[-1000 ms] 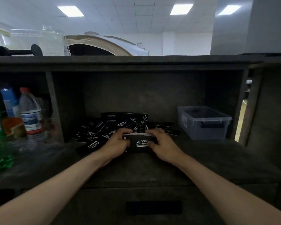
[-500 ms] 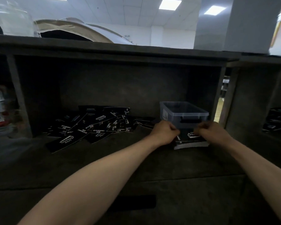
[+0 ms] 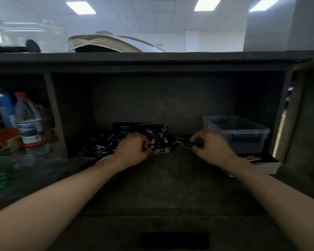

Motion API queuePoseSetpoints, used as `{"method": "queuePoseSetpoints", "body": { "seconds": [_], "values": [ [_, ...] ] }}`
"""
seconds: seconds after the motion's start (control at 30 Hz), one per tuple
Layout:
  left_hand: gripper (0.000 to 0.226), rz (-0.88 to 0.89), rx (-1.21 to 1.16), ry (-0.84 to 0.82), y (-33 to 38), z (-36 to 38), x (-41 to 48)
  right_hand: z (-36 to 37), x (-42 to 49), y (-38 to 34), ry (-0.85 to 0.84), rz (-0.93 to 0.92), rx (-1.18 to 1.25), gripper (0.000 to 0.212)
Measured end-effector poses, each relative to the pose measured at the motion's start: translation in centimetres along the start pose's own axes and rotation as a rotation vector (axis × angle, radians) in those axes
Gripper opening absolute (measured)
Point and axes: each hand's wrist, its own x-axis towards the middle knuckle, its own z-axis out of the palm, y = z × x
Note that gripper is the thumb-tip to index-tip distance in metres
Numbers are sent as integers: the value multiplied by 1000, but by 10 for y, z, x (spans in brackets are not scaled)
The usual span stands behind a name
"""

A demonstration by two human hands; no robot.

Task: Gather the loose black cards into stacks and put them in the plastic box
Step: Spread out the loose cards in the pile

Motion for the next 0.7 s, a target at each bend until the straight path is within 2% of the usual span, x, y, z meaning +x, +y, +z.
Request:
{"method": "queuePoseSetpoints", "body": {
  "seconds": [0.1, 0.2, 0.3, 0.37, 0.5, 0.6, 0.7],
  "values": [
    [70, -146, 165, -7, -58, -12, -12, 36, 31, -32, -100, -44, 9, 37],
    [104, -338, 168, -196, -94, -12, -23, 69, 59, -58, -226, -64, 2, 60],
    [116, -454, 65, -365, -106, -2, -29, 97, 80, -75, -350, -119, 13, 72],
    [121, -471, 40, -394, -104, 6, -26, 113, 87, -81, -411, -153, -16, 73],
    [111, -431, 86, -304, -90, 17, -2, 127, 92, -80, -493, -170, -96, 71],
    [95, -313, 157, -223, -76, 22, 20, 114, 92, -70, -428, -106, -50, 77],
    [69, -181, 65, -113, -70, 24, 35, 102, 92, -52, -334, -75, -24, 44]
  ]
}}
